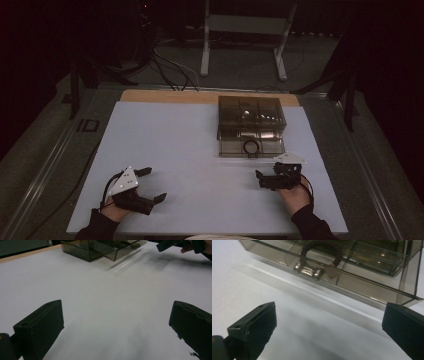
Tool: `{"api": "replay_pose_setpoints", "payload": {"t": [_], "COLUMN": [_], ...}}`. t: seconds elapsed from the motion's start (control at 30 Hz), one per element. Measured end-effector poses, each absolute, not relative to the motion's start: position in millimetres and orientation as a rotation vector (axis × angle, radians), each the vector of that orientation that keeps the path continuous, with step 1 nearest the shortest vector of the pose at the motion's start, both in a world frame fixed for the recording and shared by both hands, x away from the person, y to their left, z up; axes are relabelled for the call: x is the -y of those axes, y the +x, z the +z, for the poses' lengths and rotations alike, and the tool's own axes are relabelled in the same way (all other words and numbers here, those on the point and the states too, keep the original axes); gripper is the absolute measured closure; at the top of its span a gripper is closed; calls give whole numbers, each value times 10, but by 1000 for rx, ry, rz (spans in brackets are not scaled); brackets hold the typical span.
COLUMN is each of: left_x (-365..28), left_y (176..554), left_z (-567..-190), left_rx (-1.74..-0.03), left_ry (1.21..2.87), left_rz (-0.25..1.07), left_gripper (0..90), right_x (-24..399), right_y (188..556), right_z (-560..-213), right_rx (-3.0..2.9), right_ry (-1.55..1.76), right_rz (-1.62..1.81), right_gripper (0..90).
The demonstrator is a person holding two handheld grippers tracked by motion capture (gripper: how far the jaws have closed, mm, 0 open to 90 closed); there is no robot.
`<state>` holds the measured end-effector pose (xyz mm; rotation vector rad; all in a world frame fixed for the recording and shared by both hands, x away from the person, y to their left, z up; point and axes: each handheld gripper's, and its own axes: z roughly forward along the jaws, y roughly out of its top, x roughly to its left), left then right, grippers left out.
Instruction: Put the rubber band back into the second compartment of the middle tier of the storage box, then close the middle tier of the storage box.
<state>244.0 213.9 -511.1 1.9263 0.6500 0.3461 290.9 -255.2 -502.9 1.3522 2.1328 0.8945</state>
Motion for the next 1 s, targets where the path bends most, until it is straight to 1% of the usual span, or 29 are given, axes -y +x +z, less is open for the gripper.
{"api": "replay_pose_setpoints", "payload": {"t": [0.3, 0.57, 0.6, 0.67, 0.77, 0.87, 1.0], "left_x": [-2137, -2133, -2133, -2135, -2128, -2132, -2135], "left_y": [2443, 2444, 2445, 2448, 2448, 2446, 2447], "left_z": [-5112, -5113, -5115, -5114, -5118, -5115, -5115], "left_rx": [-649, -648, -653, -652, -652, -652, -654], "left_ry": [1929, 1930, 1928, 1927, 1929, 1927, 1926], "left_rz": [344, 345, 343, 342, 340, 342, 340], "left_gripper": [9, 9, 9, 9, 9, 9, 9], "right_x": [2501, 2467, 2473, 2472, 2457, 2443, 2434], "right_y": [2964, 2953, 2956, 2952, 2951, 2941, 2946], "right_z": [-5174, -5160, -5153, -5149, -5142, -5129, -5134], "right_rx": [-2182, -2191, -2197, -2191, -2216, -2213, -2217], "right_ry": [1405, 1408, 1417, 1420, 1416, 1409, 1397], "right_rz": [818, 832, 844, 846, 846, 837, 808], "right_gripper": [0, 0, 43, 60, 61, 131, 151]}}
